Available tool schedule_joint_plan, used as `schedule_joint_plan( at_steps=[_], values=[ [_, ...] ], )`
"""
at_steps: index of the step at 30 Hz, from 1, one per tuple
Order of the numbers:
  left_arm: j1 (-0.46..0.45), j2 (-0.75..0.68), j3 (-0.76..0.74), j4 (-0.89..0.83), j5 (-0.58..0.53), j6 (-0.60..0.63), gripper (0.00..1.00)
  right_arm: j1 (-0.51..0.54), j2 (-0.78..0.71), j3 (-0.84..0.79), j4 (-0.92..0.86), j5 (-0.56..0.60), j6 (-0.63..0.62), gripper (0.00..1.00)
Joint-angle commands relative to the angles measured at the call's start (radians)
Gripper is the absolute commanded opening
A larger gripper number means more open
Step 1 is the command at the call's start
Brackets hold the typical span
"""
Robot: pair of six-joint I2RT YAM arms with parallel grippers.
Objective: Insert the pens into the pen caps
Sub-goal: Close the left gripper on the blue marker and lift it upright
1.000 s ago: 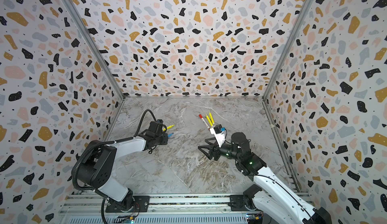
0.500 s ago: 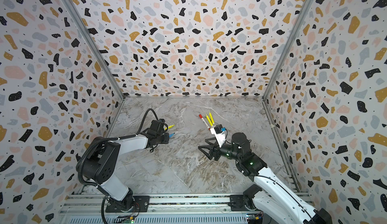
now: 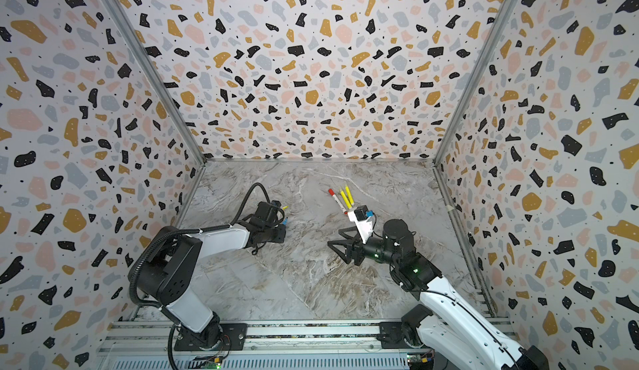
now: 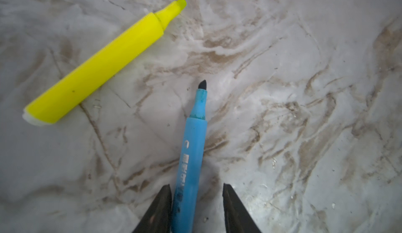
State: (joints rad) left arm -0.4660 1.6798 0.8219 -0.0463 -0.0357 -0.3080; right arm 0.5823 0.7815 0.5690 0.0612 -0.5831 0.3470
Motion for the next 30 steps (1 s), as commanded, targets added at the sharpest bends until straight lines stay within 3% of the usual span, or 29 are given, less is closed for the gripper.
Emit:
schedule_joint_plan(
  at_steps=[1,11,21,30],
  values=[
    [-0.005,0.014,-0.006,-0.018,-0.028,-0.01,0.38,-0.003,-0.028,-0.01,0.006,0.008,0.011,0.68],
    [-0.021,0.012,-0.026,-0.014,-0.019,0.007,0.16,-0.005,-0.055,-0.024,-0.004,0.035,0.019,0.68],
    [-0.075,-0.179,-0.168,0.199,0.187,-0.015,0.14,-0.014,-0.016,-0.037,-0.005,0.079,0.048,0.68],
    [-0.214,-0.437,-0.338,0.434,0.205,-0.148,0.15,-0.024,0.043,-0.147,0.168,0.019,0.157,0.69]
  ],
)
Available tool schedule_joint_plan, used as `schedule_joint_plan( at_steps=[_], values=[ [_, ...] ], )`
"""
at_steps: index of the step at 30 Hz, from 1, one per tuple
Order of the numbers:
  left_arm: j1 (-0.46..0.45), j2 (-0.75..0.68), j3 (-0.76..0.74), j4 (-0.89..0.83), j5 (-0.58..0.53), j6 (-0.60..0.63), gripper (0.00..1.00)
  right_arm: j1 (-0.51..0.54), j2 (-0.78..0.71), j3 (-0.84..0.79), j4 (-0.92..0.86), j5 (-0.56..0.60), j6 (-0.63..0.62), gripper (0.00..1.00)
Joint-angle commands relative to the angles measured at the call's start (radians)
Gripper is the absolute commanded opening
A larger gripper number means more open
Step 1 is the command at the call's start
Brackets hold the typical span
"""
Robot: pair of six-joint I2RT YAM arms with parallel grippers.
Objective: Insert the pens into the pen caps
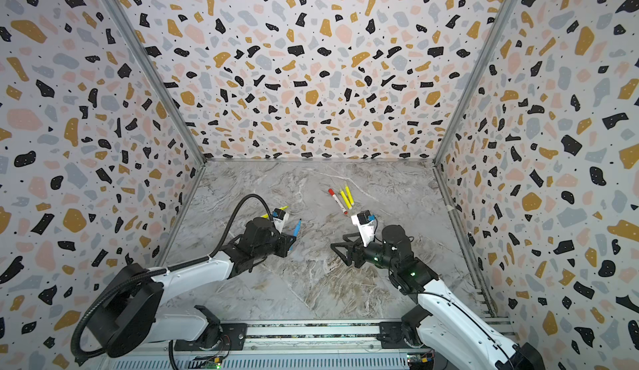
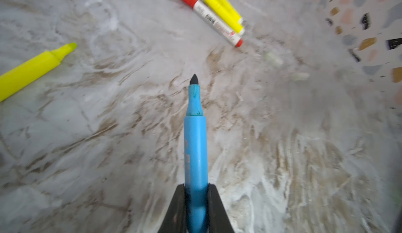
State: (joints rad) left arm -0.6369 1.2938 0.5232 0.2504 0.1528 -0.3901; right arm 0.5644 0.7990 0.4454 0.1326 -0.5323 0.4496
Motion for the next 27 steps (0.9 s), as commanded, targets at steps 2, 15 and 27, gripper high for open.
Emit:
schedule_joint_plan(
  at_steps=[2,15,27],
  values=[
    [-0.091,-0.098,-0.072,0.177,-0.013,-0.103,0.15,-0.008,0.063,-0.039,0.137,-0.062,0.078,0.7],
    [-0.296,-0.273,-0.16,0.299,-0.144,-0.229,0.15,-0.006,0.19,-0.08,0.448,-0.184,0.239,0.7],
    [-0.401,-0.276,-0.16,0.338,-0.197,-0.236,0.15,0.054,0.287,-0.035,0.546,-0.182,0.281,0.69]
  ],
)
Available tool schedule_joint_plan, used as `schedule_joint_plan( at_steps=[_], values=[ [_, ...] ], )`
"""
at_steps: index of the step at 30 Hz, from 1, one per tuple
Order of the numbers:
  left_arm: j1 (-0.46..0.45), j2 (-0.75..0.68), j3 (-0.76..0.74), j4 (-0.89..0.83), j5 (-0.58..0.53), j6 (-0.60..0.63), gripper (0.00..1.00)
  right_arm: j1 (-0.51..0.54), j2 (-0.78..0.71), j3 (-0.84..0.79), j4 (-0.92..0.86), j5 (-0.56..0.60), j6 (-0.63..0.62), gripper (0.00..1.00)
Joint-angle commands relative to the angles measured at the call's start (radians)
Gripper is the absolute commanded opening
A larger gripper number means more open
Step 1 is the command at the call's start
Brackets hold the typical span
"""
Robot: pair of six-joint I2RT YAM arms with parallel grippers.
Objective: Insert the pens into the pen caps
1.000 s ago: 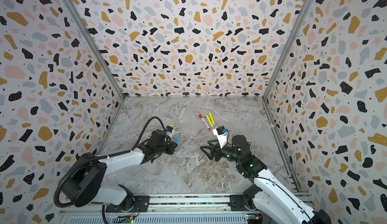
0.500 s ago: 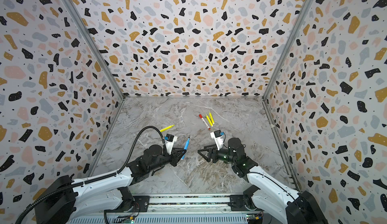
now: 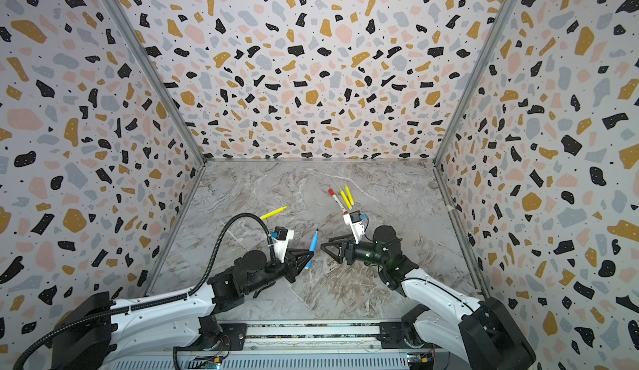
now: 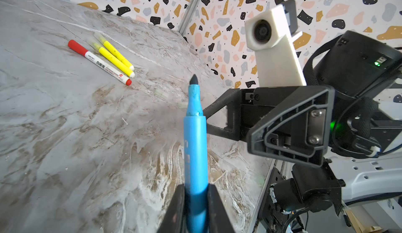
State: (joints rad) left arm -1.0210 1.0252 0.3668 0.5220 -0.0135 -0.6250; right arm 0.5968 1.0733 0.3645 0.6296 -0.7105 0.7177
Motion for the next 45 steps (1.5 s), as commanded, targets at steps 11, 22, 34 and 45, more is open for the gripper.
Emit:
schedule_joint_plan(
  at_steps=[11,22,34,45],
  values=[
    [-0.067,-0.005,-0.014,0.086,-0.052,-0.005,0.15,0.08,0.094,0.081,0.099,0.007,0.025,0.59],
    [-0.073,0.006,-0.001,0.058,-0.062,0.008,0.18,0.103,0.097,0.088,0.074,0.023,0.009,0.11],
    [-0.073,-0.002,-0.01,0.021,-0.08,0.007,0.33,0.116,0.064,0.093,0.042,0.045,-0.014,0.08],
    [-0.073,0.023,-0.002,0.042,-0.081,-0.001,0.23,0.165,0.094,0.099,0.084,0.06,0.0,0.06]
  ],
)
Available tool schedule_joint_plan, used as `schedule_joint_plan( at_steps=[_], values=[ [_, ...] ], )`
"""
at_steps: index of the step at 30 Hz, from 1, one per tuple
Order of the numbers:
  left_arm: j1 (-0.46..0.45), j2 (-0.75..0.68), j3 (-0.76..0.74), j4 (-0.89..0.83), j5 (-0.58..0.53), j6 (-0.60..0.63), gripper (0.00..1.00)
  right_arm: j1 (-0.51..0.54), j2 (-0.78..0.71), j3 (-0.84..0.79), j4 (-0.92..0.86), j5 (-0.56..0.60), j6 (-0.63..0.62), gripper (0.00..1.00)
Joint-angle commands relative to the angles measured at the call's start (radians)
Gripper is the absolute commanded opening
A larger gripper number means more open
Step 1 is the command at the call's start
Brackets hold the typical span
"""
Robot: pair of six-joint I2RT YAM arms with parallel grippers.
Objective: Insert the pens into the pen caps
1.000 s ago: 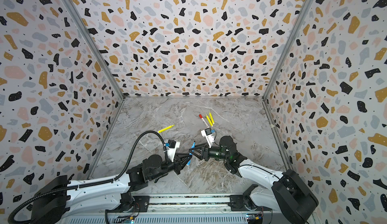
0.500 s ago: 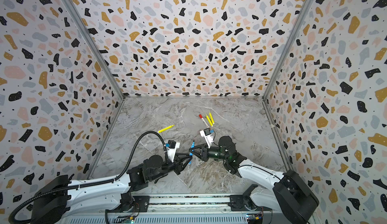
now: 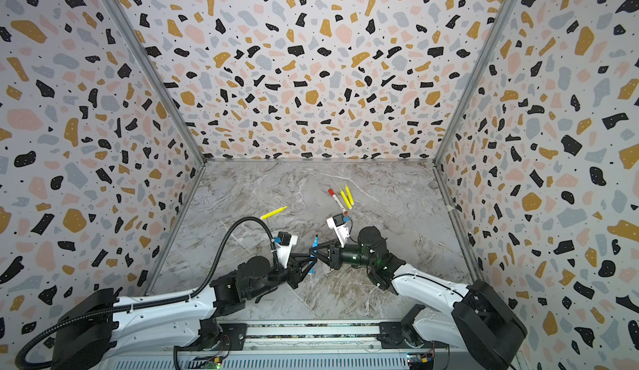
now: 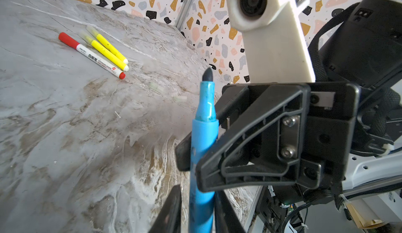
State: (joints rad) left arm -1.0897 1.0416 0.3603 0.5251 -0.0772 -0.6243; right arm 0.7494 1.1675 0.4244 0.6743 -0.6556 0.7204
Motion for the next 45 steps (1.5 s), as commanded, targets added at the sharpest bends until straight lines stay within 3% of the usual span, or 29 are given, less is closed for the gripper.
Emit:
schedule_joint_plan(
  at_steps=[1,9,11,14,17,24,28,36,45],
  values=[
    [-0.004,0.006,0.004,0.039,-0.019,-0.002,0.21,0.013,0.0,0.039,0.039,0.008,-0.003,0.06],
    [-0.004,-0.015,-0.009,0.028,-0.041,-0.016,0.06,0.016,-0.01,0.037,0.036,0.017,-0.006,0.08],
    [-0.004,-0.021,-0.012,0.02,-0.049,-0.016,0.04,0.016,-0.02,0.038,0.022,0.026,-0.011,0.18],
    [-0.004,-0.035,-0.017,0.003,-0.066,-0.014,0.03,0.015,-0.055,0.051,-0.054,0.068,-0.045,0.51],
    [-0.004,-0.062,-0.024,-0.027,-0.083,-0.006,0.03,-0.001,-0.117,0.092,-0.243,0.169,-0.108,0.6],
    [-0.004,-0.136,-0.079,-0.079,-0.106,-0.006,0.03,-0.175,-0.215,0.179,-0.673,0.365,-0.228,0.62],
    [-0.004,-0.193,-0.11,-0.113,-0.121,-0.014,0.03,-0.322,-0.227,0.179,-0.795,0.379,-0.259,0.63],
    [-0.003,-0.317,-0.127,-0.203,-0.197,-0.006,0.03,-0.465,-0.115,0.185,-0.875,0.418,-0.332,0.63],
    [0.016,-0.235,-0.091,-0.354,-0.28,-0.065,0.03,-0.495,0.122,0.33,-0.855,0.43,-0.427,0.63]
  ],
)
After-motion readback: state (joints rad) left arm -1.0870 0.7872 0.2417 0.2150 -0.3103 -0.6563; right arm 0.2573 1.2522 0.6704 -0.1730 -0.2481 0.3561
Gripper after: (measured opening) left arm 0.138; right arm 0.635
